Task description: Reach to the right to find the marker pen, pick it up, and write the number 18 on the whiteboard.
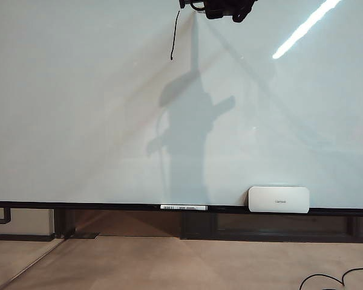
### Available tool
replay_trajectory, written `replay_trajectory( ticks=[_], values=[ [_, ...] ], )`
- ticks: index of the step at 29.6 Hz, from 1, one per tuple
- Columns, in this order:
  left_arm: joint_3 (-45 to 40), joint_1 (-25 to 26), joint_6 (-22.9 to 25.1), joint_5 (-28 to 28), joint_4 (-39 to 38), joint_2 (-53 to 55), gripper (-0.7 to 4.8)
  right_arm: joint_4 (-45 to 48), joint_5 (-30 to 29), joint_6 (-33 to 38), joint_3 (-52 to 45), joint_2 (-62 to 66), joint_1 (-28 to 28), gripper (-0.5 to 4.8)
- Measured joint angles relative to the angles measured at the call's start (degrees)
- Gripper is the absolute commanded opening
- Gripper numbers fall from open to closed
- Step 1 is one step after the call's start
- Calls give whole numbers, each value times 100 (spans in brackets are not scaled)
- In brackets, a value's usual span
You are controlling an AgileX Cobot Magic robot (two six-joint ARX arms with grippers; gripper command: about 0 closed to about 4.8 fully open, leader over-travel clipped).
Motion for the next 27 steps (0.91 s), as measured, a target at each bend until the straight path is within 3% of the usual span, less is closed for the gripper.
replay_trajectory(
  ticks=[12, 27],
  values=[
    [0, 0, 2, 0, -2, 0, -5, -103, -46, 2, 0, 0, -85, -2],
    [0, 0, 7, -2, 7, 0, -5, -1128, -164, 258, 0, 24, -118, -2]
  ],
)
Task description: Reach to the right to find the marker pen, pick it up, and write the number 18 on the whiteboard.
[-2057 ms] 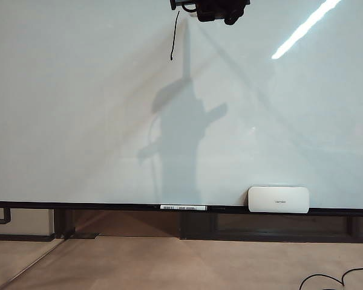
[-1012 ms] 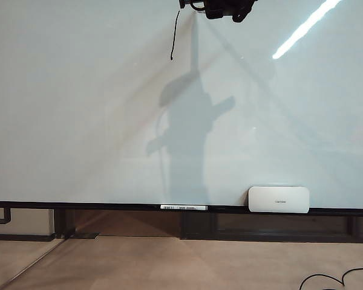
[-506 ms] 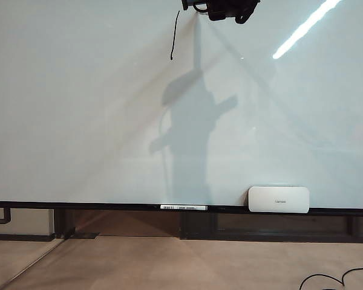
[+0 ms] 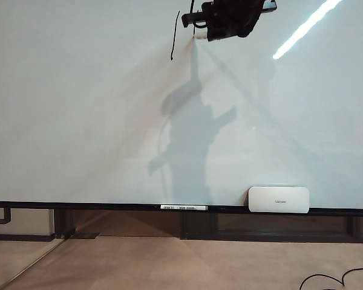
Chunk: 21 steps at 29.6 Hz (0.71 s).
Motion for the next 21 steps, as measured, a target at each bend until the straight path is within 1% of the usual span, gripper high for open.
replay_trajectory(
  ticks=[17, 21],
  values=[
    [0, 0, 0, 2, 9, 0, -5, -450, -79, 13, -22, 234, 11, -2],
    [0, 0, 0, 2, 4, -2, -5, -378, 146, -59, -216, -173, 122, -2]
  ],
)
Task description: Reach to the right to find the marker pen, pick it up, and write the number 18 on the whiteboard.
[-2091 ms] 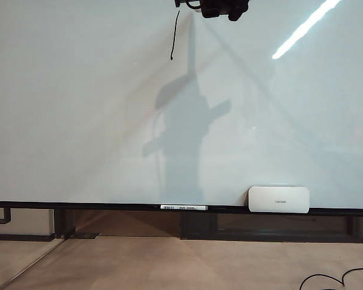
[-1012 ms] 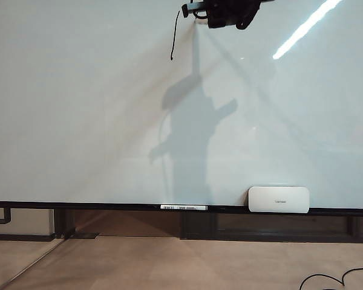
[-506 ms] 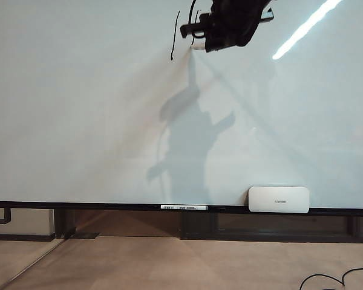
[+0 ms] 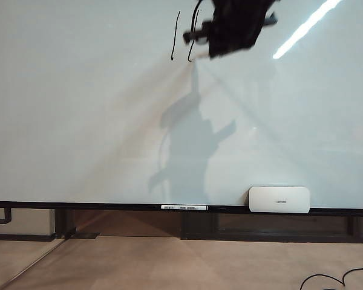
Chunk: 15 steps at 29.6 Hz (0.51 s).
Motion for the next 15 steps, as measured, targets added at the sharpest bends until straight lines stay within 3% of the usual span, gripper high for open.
replay_trajectory(
  ticks=[6, 15],
  values=[
    [0, 0, 0, 0, 0, 0, -5, 1237, -33, -216, -2, -424, 87, -2],
    [0, 0, 2, 0, 2, 2, -5, 1023, -210, -264, -81, -234, -149, -2]
  ],
)
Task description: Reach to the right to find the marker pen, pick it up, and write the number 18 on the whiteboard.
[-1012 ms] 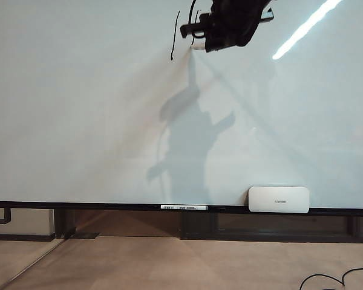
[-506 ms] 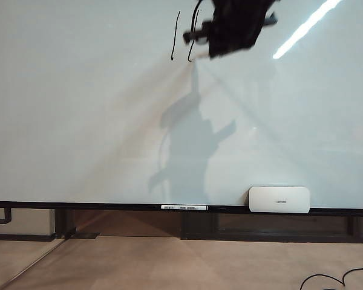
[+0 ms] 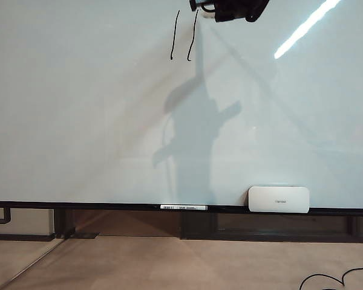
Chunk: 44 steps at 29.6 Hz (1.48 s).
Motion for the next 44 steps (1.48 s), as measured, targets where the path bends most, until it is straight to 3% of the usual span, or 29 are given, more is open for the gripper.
replay_trajectory(
  ticks=[44],
  values=[
    [0, 0, 0, 0, -4, 0, -5, 505, -269, 0, 142, 339, -68, -2]
  ],
)
